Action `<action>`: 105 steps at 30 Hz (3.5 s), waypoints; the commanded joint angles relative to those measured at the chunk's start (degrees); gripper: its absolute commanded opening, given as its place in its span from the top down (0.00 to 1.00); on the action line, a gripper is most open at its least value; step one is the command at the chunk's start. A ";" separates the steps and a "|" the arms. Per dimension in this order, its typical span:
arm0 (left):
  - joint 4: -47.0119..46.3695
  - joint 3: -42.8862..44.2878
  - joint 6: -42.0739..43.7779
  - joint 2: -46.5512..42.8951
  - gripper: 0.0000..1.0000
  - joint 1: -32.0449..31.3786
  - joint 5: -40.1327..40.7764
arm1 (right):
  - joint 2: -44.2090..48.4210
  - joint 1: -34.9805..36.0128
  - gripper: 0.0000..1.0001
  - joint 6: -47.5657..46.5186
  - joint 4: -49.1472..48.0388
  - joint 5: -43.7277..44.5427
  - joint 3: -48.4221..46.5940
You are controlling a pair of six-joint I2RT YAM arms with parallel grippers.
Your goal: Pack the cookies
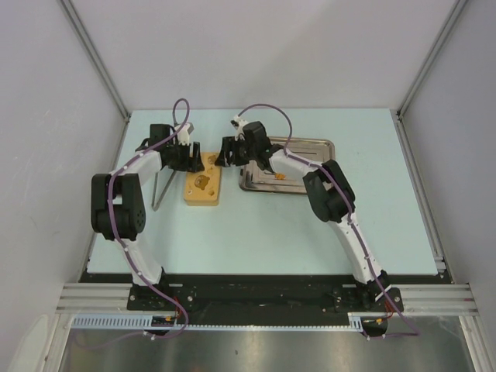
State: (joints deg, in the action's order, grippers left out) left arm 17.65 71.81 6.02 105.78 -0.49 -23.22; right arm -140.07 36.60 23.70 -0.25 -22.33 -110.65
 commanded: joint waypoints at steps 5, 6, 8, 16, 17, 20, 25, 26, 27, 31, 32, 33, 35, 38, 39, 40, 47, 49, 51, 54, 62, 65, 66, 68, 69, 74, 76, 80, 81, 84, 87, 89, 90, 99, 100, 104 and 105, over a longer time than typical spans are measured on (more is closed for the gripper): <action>-0.77 1.93 0.83 1.27 0.26 0.14 -1.48 | -4.42 -0.91 0.31 0.03 -0.19 -0.52 -6.68; -0.77 1.93 0.92 1.27 0.26 0.14 -1.39 | -5.21 -0.92 0.31 0.20 -0.10 -0.70 -7.21; -0.77 2.02 1.01 1.45 0.26 0.14 -1.39 | -5.91 -1.00 0.32 0.82 -0.10 -0.88 -8.26; -0.42 3.42 1.62 2.59 0.26 0.23 -1.65 | -8.46 -0.74 0.36 2.22 -1.15 -2.02 -9.49; -0.51 3.51 1.71 2.77 0.26 0.23 -1.65 | -8.64 -0.74 0.38 2.48 -1.24 -2.19 -9.58; -0.77 3.77 1.80 3.12 0.26 0.23 -1.74 | -9.52 -0.74 0.40 3.01 -1.42 -2.46 -10.11; -1.39 3.77 1.54 4.08 0.26 0.32 -2.00 | -10.57 -0.57 0.45 3.19 -1.33 -2.63 -10.81; -1.48 3.69 1.54 4.35 0.27 0.32 -2.26 | -10.66 -0.56 0.45 3.10 -1.42 -2.55 -10.73; -1.56 3.69 1.45 4.44 0.27 0.32 -2.44 | -10.49 -0.48 0.46 2.93 -1.33 -2.55 -10.73; -3.06 3.51 0.31 4.61 0.27 2.07 -3.41 | -10.31 -0.48 0.48 2.58 -0.63 -1.84 -10.55; -3.23 3.77 0.13 4.70 0.27 2.33 -3.67 | -10.40 -0.48 0.49 2.49 -0.45 -1.84 -10.46; -3.41 3.95 0.04 4.88 0.27 2.69 -3.93 | -10.40 -0.48 0.50 2.40 -0.45 -1.67 -10.38; -3.32 4.48 -0.31 5.67 0.27 3.04 -4.89 | -10.22 -0.56 0.49 2.40 -0.45 -1.58 -10.20; -3.06 5.09 -0.84 7.24 0.27 3.83 -6.83 | -10.14 -0.48 0.50 2.31 -0.45 -1.32 -9.85; -2.89 5.27 -0.84 7.51 0.27 4.09 -7.10 | -10.05 -0.39 0.49 2.22 -0.45 -1.23 -9.59; -2.88 5.53 -0.92 7.86 0.27 4.18 -7.45 | -9.96 -0.39 0.50 2.14 -0.45 -1.23 -9.50; -0.16 9.31 -1.89 12.61 0.30 5.85 -11.93 | -9.43 -0.12 0.49 1.96 -0.19 -0.96 -9.14; 0.63 10.01 -2.24 13.31 0.33 6.03 -12.46 | -9.26 -0.04 0.49 1.87 -0.10 -0.88 -9.06; 1.59 10.45 -2.51 13.66 0.36 6.03 -12.64 | -8.99 -0.04 0.50 1.87 -0.19 -0.88 -8.88; 3.17 11.42 -3.03 14.46 0.42 5.94 -12.20 | -8.64 -0.04 0.50 1.87 -0.19 -0.79 -8.53; 8.53 15.02 -4.00 17.61 0.50 5.94 -9.91 | -7.94 0.05 0.50 2.05 -0.01 -0.70 -8.35; 9.16 15.82 -4.35 18.32 0.53 6.03 -9.82 | -7.59 0.05 0.50 1.87 0.07 -0.70 -8.18; 9.24 15.99 -4.53 18.59 0.54 6.03 -9.91 | -7.33 0.05 0.50 1.79 -0.01 -0.61 -8.09; 9.51 16.08 -4.53 18.59 0.56 6.03 -10.00 | -7.06 -0.04 0.50 1.61 -0.01 -0.52 -7.65; 9.33 15.99 -4.61 18.24 0.57 5.94 -9.65 | -6.80 -0.12 0.50 1.70 0.07 -0.35 -7.39; 9.25 15.11 -4.79 17.45 0.55 5.94 -9.47 | -5.65 -0.12 0.52 1.08 -0.01 0.62 -5.55; 9.07 14.50 -4.88 16.83 0.53 6.03 -9.65 | -4.87 -0.13 0.52 0.73 1.82 0.88 -5.02; 8.54 13.71 -4.70 15.34 0.45 6.03 -9.65 | -2.93 -0.30 0.46 -0.06 1.66 1.67 -3.26; 8.37 13.53 -4.70 15.08 0.43 6.03 -9.65 | -2.58 -0.47 0.43 -0.41 1.83 1.85 -2.82; 8.19 13.27 -4.79 13.93 0.38 5.94 -9.56 | -1.35 -0.48 0.40 -1.11 2.27 2.11 -2.47; 8.10 12.92 -5.05 12.79 0.36 6.03 -10.00 | -0.21 -0.74 0.39 -1.47 2.62 2.20 -2.11; 8.02 12.13 -5.05 12.09 0.35 5.94 -10.09 | 0.58 -0.92 0.39 -1.47 3.15 2.03 -2.03; 8.10 11.78 -4.88 11.82 0.35 5.94 -10.17 | 0.85 -0.92 0.39 -1.55 3.41 1.94 -2.03; 7.75 5.71 -4.26 6.12 0.34 5.94 -11.84 | 6.29 -0.48 0.40 -2.34 2.63 1.58 3.86; 7.75 5.45 -4.35 5.76 0.33 5.85 -12.02 | 7.00 -0.48 0.40 -2.61 2.54 1.93 4.39; 7.66 4.30 -4.53 4.61 0.33 5.85 -12.72 | 9.81 -0.48 0.39 -3.75 2.97 2.46 7.11; 7.58 3.95 -4.53 4.27 0.32 5.85 -12.72 | 10.60 -0.56 0.39 -4.45 3.24 2.55 7.55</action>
State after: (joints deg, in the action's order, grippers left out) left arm 24.45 77.28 0.05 113.25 5.69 -36.38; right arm -135.74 35.99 21.96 2.74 -21.04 -104.57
